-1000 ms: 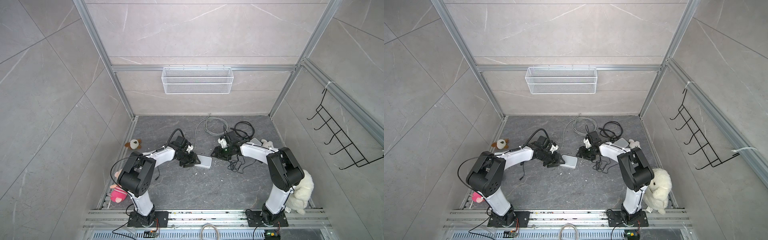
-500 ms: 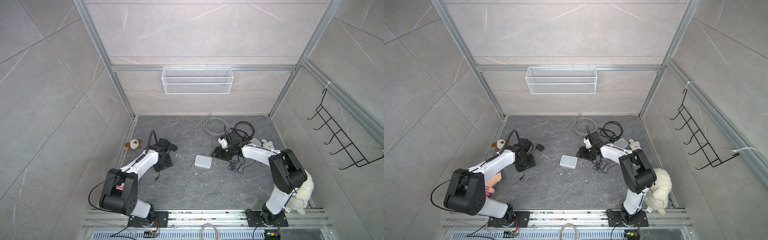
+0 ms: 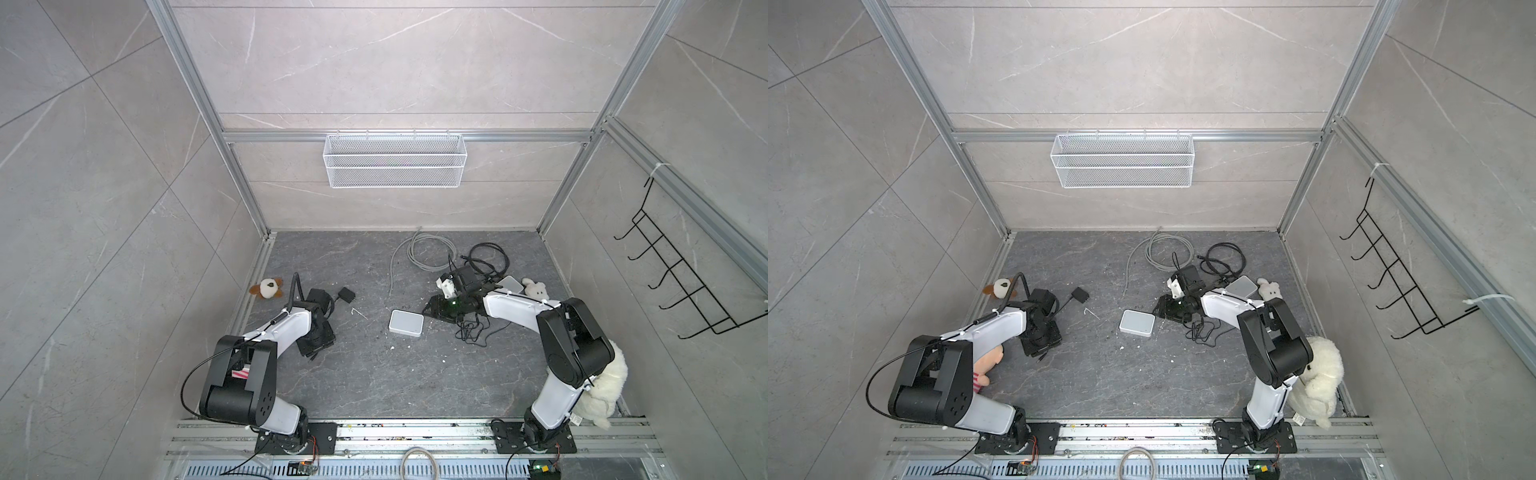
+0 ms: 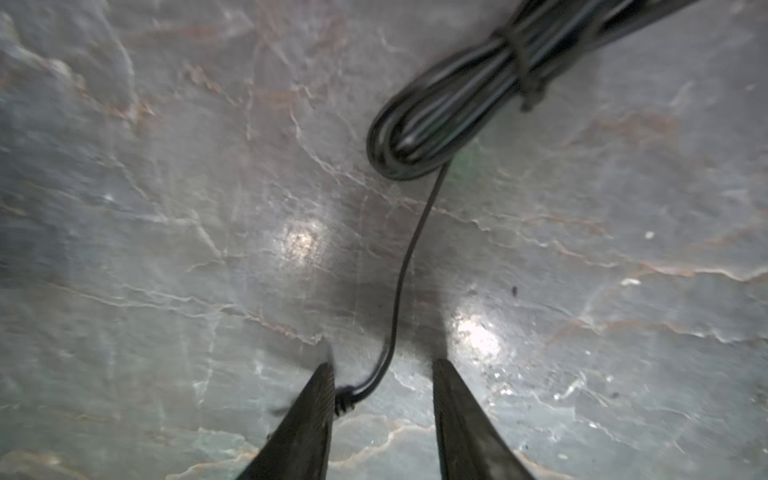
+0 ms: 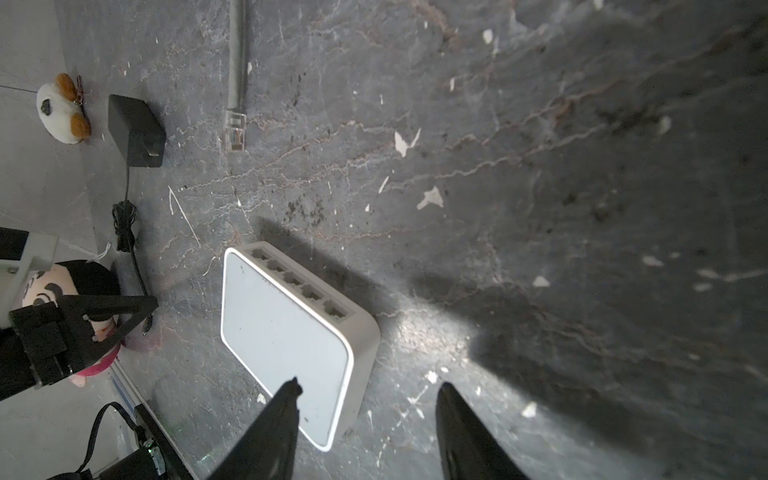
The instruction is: Insert the plug into the switch port
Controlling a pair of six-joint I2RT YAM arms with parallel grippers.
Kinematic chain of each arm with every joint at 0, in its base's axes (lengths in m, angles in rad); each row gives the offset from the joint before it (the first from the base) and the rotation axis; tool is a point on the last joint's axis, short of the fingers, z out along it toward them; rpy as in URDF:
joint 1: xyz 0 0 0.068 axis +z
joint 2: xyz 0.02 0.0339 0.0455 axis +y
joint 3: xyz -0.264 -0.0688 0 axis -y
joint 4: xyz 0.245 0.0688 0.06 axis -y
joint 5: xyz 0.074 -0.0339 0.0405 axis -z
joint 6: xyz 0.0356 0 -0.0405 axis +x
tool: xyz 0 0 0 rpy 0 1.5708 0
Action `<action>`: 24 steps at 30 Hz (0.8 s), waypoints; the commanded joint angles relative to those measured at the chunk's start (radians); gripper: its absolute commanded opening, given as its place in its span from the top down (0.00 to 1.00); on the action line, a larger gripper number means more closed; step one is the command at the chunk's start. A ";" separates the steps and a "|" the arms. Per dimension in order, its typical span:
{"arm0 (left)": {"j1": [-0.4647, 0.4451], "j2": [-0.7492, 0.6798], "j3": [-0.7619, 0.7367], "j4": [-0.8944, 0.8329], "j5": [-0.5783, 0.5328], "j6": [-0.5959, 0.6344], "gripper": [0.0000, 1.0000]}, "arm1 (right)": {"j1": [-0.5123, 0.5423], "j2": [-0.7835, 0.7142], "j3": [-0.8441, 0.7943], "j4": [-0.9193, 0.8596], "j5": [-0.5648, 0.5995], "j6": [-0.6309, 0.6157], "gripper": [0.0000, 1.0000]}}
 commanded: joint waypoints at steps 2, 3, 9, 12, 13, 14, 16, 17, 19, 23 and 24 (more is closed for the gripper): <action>0.006 0.020 -0.029 0.054 0.025 0.012 0.62 | -0.003 -0.020 0.009 -0.005 -0.014 -0.012 0.45; 0.007 0.022 -0.032 0.061 0.026 0.018 0.64 | -0.003 -0.018 0.010 -0.006 -0.016 -0.012 0.45; -0.017 0.032 -0.037 0.072 0.099 0.032 0.83 | -0.003 -0.024 0.011 -0.007 -0.019 -0.015 0.46; -0.048 0.028 -0.033 0.069 0.108 0.011 0.98 | -0.003 -0.037 0.015 -0.013 -0.031 -0.031 0.47; -0.058 0.026 -0.028 0.070 0.112 0.004 1.00 | -0.003 -0.042 0.013 -0.015 -0.038 -0.036 0.47; -0.071 0.027 -0.017 0.068 0.114 -0.001 1.00 | -0.003 -0.049 0.013 -0.013 -0.051 -0.044 0.48; -0.089 0.029 0.012 0.063 0.119 -0.015 1.00 | -0.001 -0.064 0.009 0.003 -0.091 -0.060 0.48; -0.099 0.031 0.032 0.059 0.121 -0.021 1.00 | 0.002 -0.070 0.009 0.010 -0.116 -0.071 0.49; -0.112 0.028 0.075 0.048 0.125 -0.039 1.00 | 0.013 -0.081 0.007 0.031 -0.171 -0.093 0.50; -0.136 -0.013 0.166 0.030 0.155 -0.140 1.00 | 0.072 -0.118 -0.027 0.156 -0.267 -0.115 0.52; -0.144 -0.023 0.187 0.029 0.161 -0.170 1.00 | 0.090 -0.123 -0.037 0.195 -0.281 -0.112 0.52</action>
